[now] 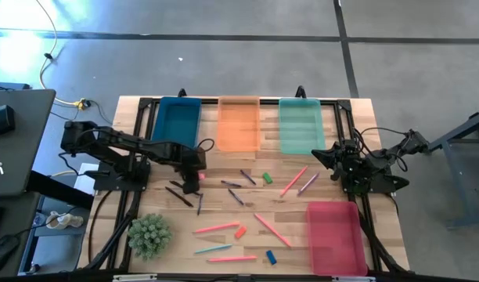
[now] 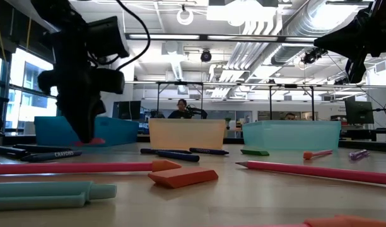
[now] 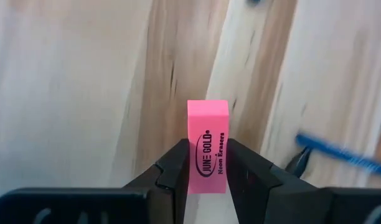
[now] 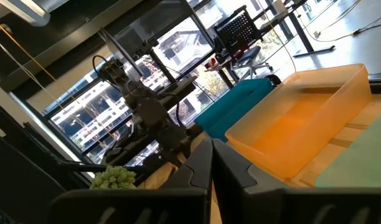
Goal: Sort crayons/erasers/pens/pencils in bins
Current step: Put the pink eraser into the dark blue bin
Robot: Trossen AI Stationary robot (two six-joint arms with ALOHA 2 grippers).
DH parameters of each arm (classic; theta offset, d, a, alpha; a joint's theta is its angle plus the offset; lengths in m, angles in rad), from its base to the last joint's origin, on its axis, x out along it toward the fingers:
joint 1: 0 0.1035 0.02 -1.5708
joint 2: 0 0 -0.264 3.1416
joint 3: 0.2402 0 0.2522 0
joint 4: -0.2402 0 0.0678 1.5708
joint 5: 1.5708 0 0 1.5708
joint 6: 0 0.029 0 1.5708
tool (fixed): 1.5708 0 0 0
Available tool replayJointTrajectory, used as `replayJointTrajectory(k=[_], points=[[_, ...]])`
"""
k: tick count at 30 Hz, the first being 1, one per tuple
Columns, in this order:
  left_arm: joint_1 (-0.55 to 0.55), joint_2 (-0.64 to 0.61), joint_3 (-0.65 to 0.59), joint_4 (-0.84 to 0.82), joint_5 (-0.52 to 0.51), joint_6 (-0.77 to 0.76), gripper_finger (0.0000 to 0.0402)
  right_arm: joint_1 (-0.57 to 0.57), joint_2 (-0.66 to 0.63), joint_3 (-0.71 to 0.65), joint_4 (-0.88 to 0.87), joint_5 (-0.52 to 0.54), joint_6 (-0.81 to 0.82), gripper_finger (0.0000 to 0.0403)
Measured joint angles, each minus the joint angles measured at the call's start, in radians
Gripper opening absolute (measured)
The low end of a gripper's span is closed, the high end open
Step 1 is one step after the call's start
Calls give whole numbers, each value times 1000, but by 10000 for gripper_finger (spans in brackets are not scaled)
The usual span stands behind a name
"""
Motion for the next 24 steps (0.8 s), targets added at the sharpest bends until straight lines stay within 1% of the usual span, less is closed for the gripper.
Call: replayJointTrajectory(k=[4,6,13,19,24], points=[[0,-37,9,68,-5,-14,85,0,0,0,0,0,3,0],[0,-51,31,75,-20,-14,85,0,0,0,0,0,8,0],[22,-97,140,76,-107,80,85,0,0,0,8,14,22,0],[132,-184,207,26,-113,163,85,0,0,0,36,23,19,0],[276,-290,219,-17,-132,213,85,0,0,0,39,23,19,0]])
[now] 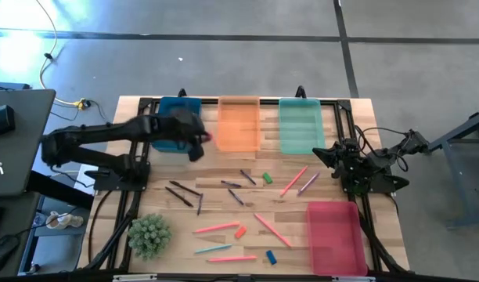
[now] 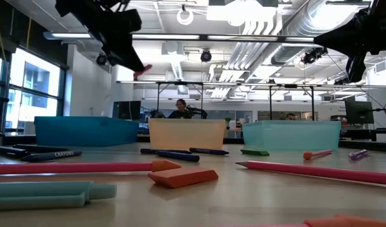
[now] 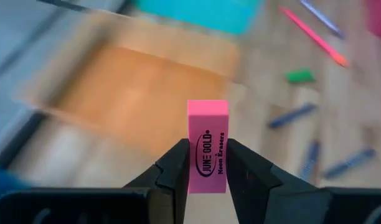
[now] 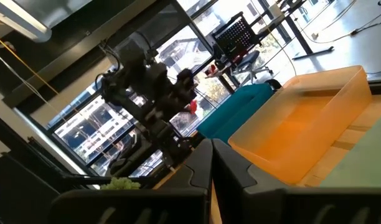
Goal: Sort crayons/erasers/pens/pencils in bins
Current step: Put the pink eraser into the dark blue bin
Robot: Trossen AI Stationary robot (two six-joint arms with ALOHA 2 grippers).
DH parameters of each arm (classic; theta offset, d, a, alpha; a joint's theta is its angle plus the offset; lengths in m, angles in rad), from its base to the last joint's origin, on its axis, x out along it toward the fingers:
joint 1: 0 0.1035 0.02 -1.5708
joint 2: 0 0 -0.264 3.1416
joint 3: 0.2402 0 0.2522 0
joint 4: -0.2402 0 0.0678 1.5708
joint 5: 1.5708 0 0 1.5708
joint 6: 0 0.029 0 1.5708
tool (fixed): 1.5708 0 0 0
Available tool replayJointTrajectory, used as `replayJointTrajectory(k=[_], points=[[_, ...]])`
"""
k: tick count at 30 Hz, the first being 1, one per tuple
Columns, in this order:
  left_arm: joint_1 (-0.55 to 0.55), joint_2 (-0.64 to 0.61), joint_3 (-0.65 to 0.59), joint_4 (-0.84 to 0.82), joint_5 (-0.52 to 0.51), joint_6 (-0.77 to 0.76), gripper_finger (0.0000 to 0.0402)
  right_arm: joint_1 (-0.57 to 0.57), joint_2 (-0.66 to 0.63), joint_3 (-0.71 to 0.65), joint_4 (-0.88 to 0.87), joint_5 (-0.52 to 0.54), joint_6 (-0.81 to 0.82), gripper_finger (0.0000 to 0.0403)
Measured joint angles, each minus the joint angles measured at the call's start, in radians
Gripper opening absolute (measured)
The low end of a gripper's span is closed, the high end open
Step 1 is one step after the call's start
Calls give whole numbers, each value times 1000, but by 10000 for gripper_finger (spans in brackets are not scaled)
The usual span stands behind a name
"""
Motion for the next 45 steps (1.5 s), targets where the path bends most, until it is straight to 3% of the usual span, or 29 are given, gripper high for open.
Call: replayJointTrajectory(k=[9,20,28,37,45], points=[[257,-90,0,-86,-96,109,85,0,0,0,1,1,2,0],[486,-8,0,-210,-111,111,85,0,0,0,28,142,37,0],[531,113,-1,-254,-66,77,85,0,0,0,182,236,-27,0],[531,260,-2,-255,-60,76,85,0,13,0,369,238,-188,0],[531,329,-2,-237,-59,-14,85,0,96,49,375,206,-328,0]])
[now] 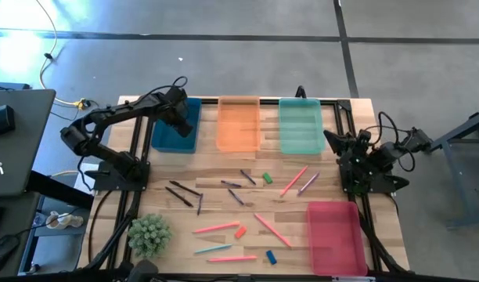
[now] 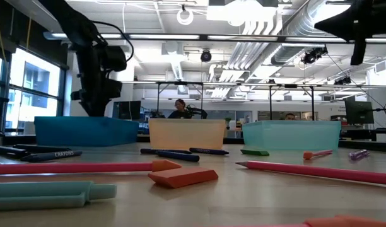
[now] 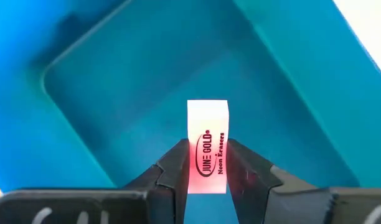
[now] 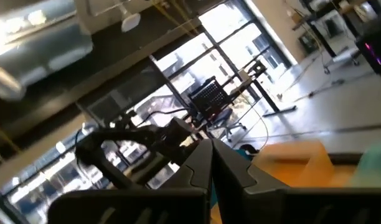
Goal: Sort crayons/erasers/pens/pencils in bins
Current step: Put the pink eraser into the dark blue bin, then put the top pink pencil into the blue bin
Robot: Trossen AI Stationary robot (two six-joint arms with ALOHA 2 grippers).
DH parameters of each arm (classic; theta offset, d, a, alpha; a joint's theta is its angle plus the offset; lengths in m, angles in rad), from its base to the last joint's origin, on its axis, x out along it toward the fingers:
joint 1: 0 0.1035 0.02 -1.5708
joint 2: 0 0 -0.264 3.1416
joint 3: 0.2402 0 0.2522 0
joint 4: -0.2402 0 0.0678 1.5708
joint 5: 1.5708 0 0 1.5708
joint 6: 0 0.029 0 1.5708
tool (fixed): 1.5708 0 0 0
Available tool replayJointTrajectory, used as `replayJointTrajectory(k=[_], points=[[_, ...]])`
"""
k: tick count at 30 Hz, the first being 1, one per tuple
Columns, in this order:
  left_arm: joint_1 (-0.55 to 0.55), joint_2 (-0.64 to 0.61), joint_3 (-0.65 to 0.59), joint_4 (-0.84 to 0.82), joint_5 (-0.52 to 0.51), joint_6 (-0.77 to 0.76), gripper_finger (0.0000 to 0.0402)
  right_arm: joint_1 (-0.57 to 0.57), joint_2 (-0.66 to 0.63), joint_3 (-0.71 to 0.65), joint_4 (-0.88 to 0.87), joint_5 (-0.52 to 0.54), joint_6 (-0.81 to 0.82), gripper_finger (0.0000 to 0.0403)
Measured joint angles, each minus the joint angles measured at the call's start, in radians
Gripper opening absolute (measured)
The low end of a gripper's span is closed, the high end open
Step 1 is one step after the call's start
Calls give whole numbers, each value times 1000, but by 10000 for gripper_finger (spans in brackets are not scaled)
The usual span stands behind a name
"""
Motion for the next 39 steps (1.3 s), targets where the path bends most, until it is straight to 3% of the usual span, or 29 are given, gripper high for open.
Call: replayJointTrajectory(k=[6,10,16,24,30,39], points=[[-1,21,0,8,0,-101,85,0,145,110,-52,-9,-158,0],[-1,21,0,10,0,-151,85,0,226,205,-225,-13,-167,0],[-1,21,0,11,-2,-201,93,0,319,356,-593,-91,2,0],[-2,21,0,12,-27,-201,141,0,382,474,-986,-203,332,0],[-2,21,2,6,-22,-223,182,0,401,474,-1051,-297,500,0],[-2,21,183,-135,1,-134,185,-1,458,474,-1053,-339,447,45]])
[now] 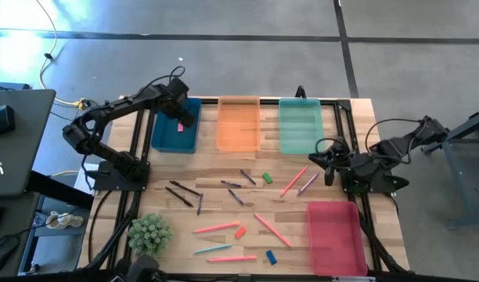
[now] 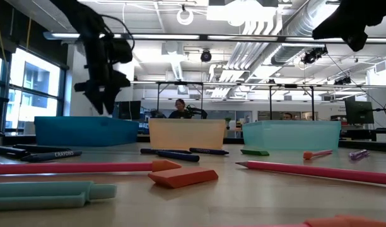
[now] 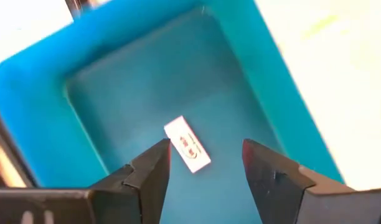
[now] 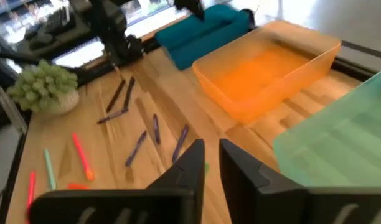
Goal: Sort crayons/erasers/pens/pencils in bins
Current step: Put the top pink pencil into the blue bin
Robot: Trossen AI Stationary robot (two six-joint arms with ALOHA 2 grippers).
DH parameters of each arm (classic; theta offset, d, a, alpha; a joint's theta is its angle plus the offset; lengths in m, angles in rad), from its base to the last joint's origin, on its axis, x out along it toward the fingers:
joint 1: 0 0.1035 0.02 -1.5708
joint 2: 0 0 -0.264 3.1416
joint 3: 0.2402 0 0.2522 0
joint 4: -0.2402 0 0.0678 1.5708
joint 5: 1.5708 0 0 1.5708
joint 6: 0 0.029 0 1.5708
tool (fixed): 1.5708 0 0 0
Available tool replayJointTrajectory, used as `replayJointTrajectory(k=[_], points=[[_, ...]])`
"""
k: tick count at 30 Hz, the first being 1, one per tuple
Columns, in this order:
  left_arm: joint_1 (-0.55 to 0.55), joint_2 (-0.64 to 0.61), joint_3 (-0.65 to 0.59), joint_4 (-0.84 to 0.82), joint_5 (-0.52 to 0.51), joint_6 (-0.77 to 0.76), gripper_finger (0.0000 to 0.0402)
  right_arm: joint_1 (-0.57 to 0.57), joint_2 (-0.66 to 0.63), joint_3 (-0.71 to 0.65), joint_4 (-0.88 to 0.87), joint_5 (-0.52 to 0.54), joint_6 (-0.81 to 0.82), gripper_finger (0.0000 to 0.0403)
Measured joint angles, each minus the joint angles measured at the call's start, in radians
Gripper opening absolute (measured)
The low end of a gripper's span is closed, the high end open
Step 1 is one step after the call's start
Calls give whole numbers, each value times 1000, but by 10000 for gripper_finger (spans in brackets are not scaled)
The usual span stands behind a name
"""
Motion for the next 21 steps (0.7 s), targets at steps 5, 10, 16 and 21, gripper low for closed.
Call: replayJointTrajectory(k=[5,10,16,21], points=[[-12,-22,125,-64,13,34,184,-43,46,0,-2,-111,-29,89],[-43,-78,183,-69,101,21,184,-111,96,0,18,-236,-82,116],[-145,-142,158,-43,172,-35,183,-175,184,83,-15,-317,-234,119],[-265,-171,95,-10,169,-85,183,-225,278,165,-109,-386,-354,119]])
